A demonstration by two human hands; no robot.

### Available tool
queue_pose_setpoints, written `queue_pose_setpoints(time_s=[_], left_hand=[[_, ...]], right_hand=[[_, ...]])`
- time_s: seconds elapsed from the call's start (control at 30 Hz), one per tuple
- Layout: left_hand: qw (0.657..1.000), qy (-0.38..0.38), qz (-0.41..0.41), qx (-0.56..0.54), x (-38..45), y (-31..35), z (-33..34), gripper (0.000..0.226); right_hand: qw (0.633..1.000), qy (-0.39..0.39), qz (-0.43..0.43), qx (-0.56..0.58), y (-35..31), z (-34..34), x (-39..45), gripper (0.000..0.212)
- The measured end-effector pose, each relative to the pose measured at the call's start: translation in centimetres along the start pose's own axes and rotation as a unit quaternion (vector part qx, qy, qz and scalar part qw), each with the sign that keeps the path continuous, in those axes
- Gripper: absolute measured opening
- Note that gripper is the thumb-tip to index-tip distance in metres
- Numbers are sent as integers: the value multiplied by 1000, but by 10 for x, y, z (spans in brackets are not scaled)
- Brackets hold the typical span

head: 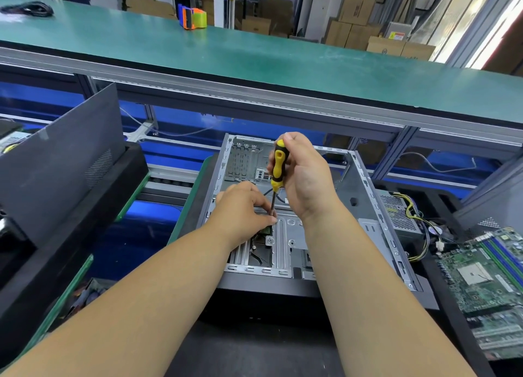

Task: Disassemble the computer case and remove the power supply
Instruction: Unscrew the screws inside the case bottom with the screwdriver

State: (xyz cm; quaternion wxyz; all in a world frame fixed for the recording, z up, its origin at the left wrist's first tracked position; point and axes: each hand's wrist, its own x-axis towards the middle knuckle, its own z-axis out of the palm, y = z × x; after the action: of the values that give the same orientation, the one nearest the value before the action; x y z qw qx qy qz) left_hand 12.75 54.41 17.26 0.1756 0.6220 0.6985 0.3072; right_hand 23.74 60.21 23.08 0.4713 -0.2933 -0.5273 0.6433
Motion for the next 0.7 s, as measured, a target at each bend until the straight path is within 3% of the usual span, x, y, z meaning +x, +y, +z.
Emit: queue_pose_setpoints(time_s=[0.37,0.57,0.7], left_hand=[[1000,-7,3,3,0,2,-3,9],[1000,-3,7,-13,-1,2,-2,26],[1000,-2,1,-11,-1,2,-2,15]], right_hand=[[999,32,-3,41,9,14,1,52],[999,4,-33,-30,7,9,-5,23],[999,6,-34,-33,6,-1,-6,25]])
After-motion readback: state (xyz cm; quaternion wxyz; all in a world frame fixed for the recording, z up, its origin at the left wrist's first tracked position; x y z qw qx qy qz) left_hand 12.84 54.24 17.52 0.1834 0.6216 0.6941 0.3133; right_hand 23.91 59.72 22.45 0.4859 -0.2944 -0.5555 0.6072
